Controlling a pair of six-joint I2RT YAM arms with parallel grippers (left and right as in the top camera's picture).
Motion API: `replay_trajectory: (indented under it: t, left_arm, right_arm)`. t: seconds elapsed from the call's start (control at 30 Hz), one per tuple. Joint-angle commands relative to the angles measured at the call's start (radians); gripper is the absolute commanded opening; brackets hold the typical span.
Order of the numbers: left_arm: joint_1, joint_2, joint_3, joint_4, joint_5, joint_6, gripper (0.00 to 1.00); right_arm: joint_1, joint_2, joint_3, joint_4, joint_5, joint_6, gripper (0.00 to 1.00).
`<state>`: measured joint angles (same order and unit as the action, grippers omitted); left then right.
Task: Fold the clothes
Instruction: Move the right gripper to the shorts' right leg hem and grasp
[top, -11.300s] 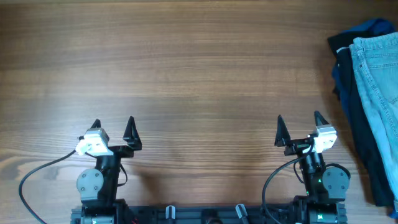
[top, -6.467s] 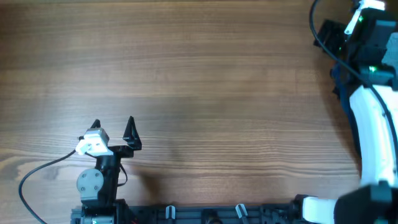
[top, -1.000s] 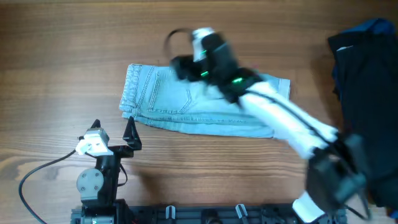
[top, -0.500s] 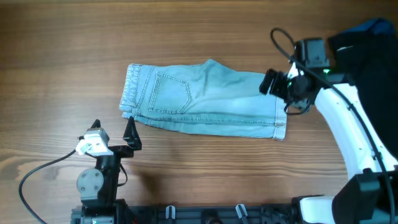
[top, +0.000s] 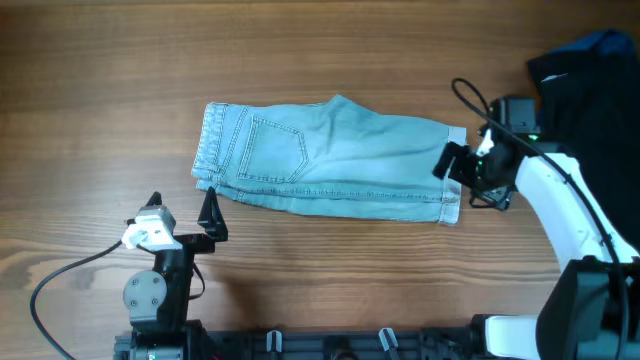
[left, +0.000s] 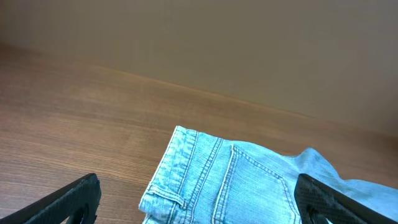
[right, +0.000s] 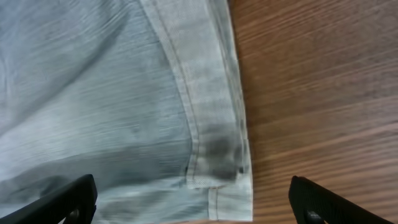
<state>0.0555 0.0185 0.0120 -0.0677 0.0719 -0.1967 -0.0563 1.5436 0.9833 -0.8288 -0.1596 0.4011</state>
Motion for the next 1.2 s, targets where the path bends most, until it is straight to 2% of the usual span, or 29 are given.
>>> replay_trajectory:
  t: [0.0,0.33,0.7,0.87,0.9,1.03,1.07,1.13,1.17]
  left_arm:
    - [0.008,-0.005,-0.006,-0.003,-0.006,0.009,1.0]
    - [0.008,-0.005,-0.006,-0.003,-0.006,0.009,1.0]
    - [0.008,-0.005,-0.006,-0.003,-0.006,0.009,1.0]
    - [0.008,-0.005,-0.006,-0.003,-0.006,0.009,1.0]
    - [0.008,-0.005,-0.006,-0.003,-0.006,0.009,1.0]
    - [0.008,-0.005,-0.006,-0.003,-0.006,0.009,1.0]
    - [0.008,-0.005,-0.006,-0.003,-0.006,0.009,1.0]
    - [0.008,-0.005,-0.006,-0.003,-0.006,0.009,1.0]
    - [0.008,-0.005,-0.006,-0.003,-0.006,0.009,1.0]
  right_arm:
    - [-0.035,0.01,-0.033,0.021,-0.099,-0.035,0.99]
    - [-0.037,0.027,-0.084,0.097,-0.132,-0.055,0.99]
    - [-0.037,0.188,-0.093,0.143,-0.126,-0.06,0.99]
    - [-0.037,0.246,-0.093,0.173,-0.147,-0.061,0.92]
    - [-0.037,0.248,-0.093,0.178,-0.174,-0.061,0.88]
    - [-0.037,0.248,-0.093,0.192,-0.209,-0.058,0.57]
    - [-0.037,0.248,-0.093,0.196,-0.209,-0.058,0.44]
    - [-0.037,0.248,-0.093,0.203,-0.209,-0.058,0.31]
    - [-0.037,0.248,-0.093,0.207,-0.208,-0.057,0.18]
